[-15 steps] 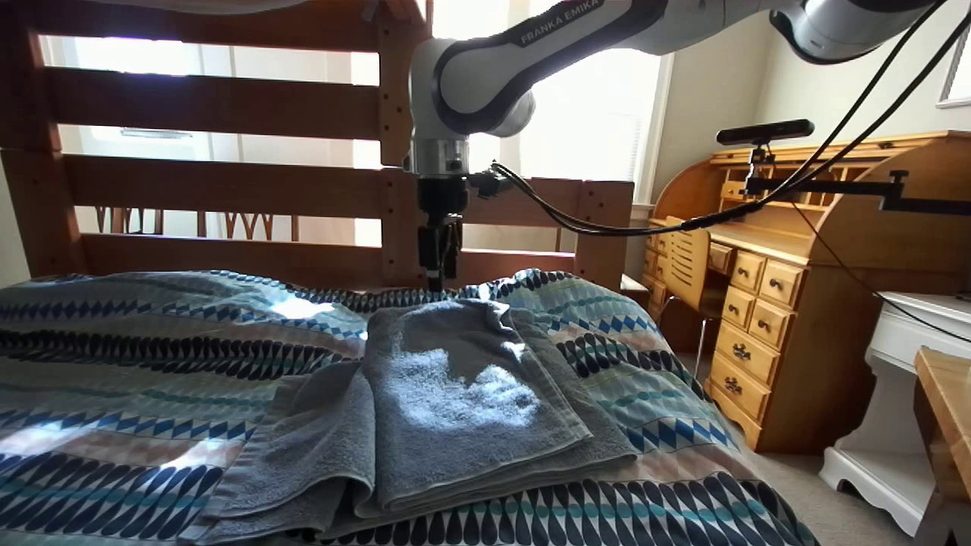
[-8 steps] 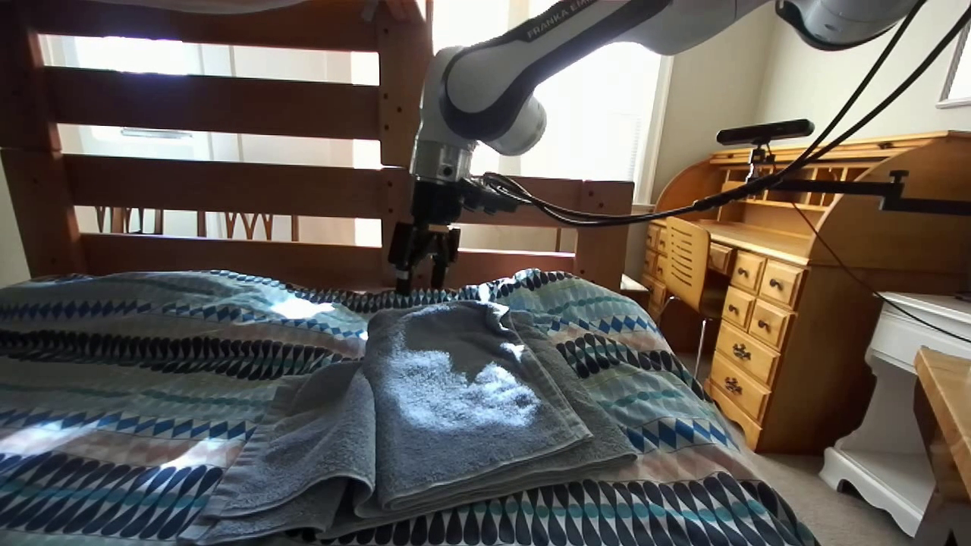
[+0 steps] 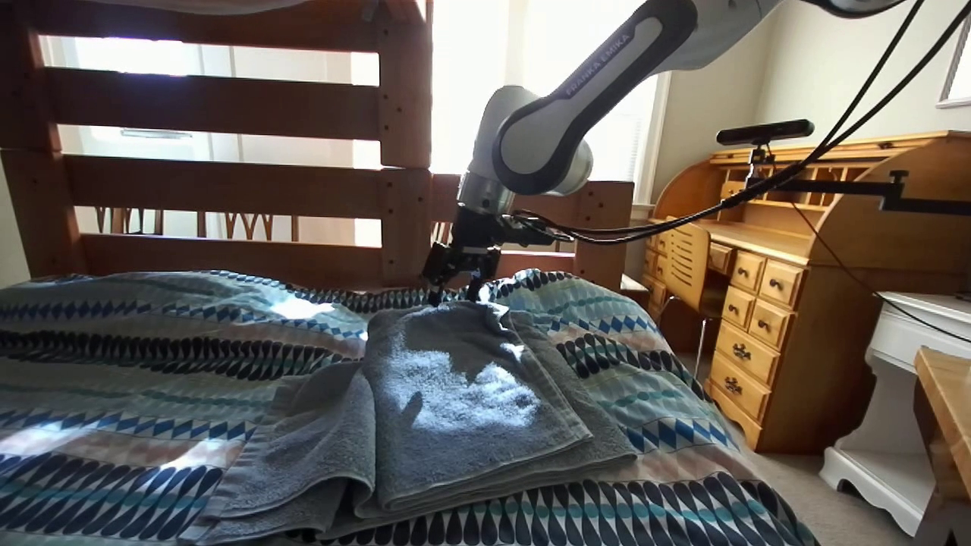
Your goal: Partially unfold the towel
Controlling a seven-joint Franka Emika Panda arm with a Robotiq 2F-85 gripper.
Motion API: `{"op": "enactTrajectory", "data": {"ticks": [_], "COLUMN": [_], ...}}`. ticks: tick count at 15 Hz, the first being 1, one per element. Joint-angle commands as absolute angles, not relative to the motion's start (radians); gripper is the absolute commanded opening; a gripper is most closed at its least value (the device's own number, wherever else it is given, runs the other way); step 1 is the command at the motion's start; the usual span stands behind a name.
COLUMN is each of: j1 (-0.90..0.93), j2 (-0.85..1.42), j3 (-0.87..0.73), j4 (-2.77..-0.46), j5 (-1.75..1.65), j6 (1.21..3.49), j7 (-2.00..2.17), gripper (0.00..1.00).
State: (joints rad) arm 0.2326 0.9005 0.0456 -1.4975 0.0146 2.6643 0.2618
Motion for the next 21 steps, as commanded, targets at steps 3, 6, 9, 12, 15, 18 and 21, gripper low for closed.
{"op": "enactTrajectory", "data": {"ticks": [3,6,9,12,15,18,21], "j1": [0.266,0.256,0.256,0.284,0.293,0.286,0.285], "j2": [0.714,0.765,0.770,0.785,0.797,0.798,0.811], "j3": [0.007,0.016,0.016,-0.024,-0.085,-0.116,-0.131], "j4": [-1.778,-1.703,-1.697,-1.689,-1.660,-1.644,-1.627], "j5": [0.042,0.026,0.026,-0.001,0.005,0.014,0.010], "j6": [2.703,2.676,2.676,2.697,2.714,2.676,2.633], "j7": [0.378,0.349,0.348,0.379,0.430,0.455,0.469], "gripper": [1.00,1.00,1.00,1.00,1.00,1.00,1.00]}}
